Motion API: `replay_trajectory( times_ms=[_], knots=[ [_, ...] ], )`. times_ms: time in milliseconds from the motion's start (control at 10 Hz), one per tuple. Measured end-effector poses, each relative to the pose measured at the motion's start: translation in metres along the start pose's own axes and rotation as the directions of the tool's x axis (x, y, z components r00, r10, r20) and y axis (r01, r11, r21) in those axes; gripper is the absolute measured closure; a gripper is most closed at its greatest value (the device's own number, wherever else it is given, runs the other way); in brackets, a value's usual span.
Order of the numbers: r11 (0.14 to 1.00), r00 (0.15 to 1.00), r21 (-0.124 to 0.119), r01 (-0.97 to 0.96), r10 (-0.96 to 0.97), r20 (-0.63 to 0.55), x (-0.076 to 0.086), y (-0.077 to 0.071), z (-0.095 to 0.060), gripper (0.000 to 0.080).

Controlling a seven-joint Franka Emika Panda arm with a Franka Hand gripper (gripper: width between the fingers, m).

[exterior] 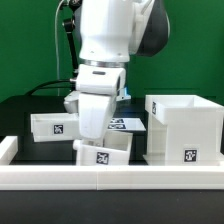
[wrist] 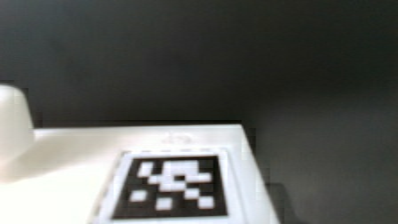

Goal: Assemble drawer

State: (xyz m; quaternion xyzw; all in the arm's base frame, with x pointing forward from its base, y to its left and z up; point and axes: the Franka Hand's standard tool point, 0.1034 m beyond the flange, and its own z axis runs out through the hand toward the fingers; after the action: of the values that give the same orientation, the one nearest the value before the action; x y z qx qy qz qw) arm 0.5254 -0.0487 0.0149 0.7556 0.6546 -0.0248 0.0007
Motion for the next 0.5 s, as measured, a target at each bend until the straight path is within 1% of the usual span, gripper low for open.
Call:
replay_trajectory(
  times_ms=[100, 200, 300, 400, 500],
  knots=[
    [1.0, 1.0, 0.0, 0.012, -0.012, -0.027, -0.0083, 0.0013, -0.0001, 0.0758],
    [1.0, 0.999, -0.001, 0.015, -0.015, -0.05, -0.0097, 0.0024, -0.0006, 0.0758],
    [1.0, 0.999, -0.001, 0.021, -0.022, -0.048, -0.0027, 0.0027, -0.0011, 0.0758],
    [1.0, 0.999, 0.0, 0.024, -0.024, -0.049, -0.0012, 0.0023, -0.0006, 0.0758],
    [1.0, 0.999, 0.0, 0.02, -0.02, -0.048, -0.0035, 0.0022, -0.0002, 0.0758]
  ],
)
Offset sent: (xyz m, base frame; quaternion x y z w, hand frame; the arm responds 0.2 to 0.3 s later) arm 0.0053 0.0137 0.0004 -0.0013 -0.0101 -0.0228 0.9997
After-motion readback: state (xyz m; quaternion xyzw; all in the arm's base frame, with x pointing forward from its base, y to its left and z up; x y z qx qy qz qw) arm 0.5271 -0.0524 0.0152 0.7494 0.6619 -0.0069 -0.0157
